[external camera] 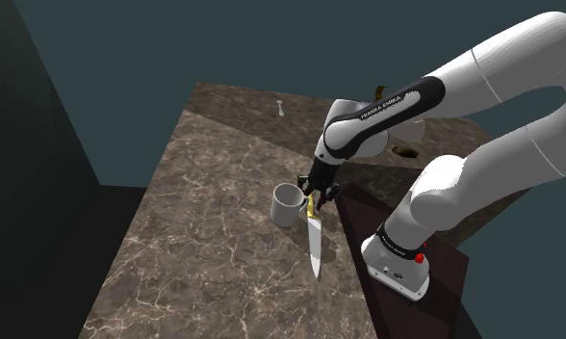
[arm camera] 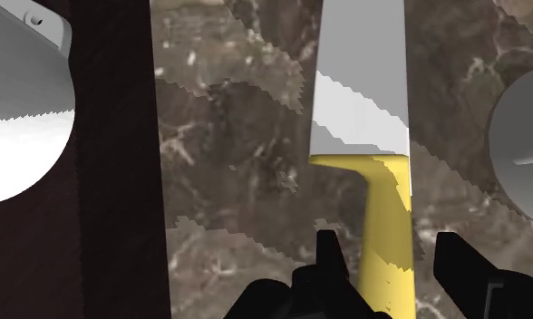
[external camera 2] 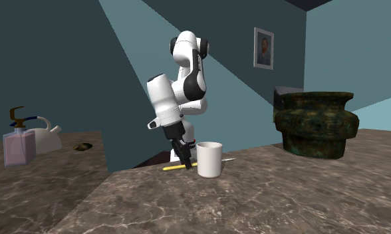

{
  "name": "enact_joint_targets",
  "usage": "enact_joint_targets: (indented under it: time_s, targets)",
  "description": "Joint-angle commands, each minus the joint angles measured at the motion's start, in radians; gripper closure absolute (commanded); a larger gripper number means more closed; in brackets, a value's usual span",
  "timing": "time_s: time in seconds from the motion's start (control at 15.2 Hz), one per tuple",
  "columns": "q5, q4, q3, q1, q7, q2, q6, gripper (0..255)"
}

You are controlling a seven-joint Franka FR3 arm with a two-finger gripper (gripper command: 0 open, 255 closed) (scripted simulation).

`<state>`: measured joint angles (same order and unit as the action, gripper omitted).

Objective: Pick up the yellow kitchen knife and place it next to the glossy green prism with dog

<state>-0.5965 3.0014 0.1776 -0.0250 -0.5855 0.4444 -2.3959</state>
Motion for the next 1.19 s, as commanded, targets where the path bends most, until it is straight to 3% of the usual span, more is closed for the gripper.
enact_joint_targets:
  time_s: [0.0, 0.2, 1.12]
  targets:
    - [-0.002, 0.000, 0.001, -0.001, 0.001, -0.003, -0.004, 255]
    - [-0.002, 0.001, 0.001, -0.002, 0.001, -0.003, -0.004, 255]
    - [0.112, -0.062, -0.012, 0.046, -0.112, 0.236, 0.286, 255]
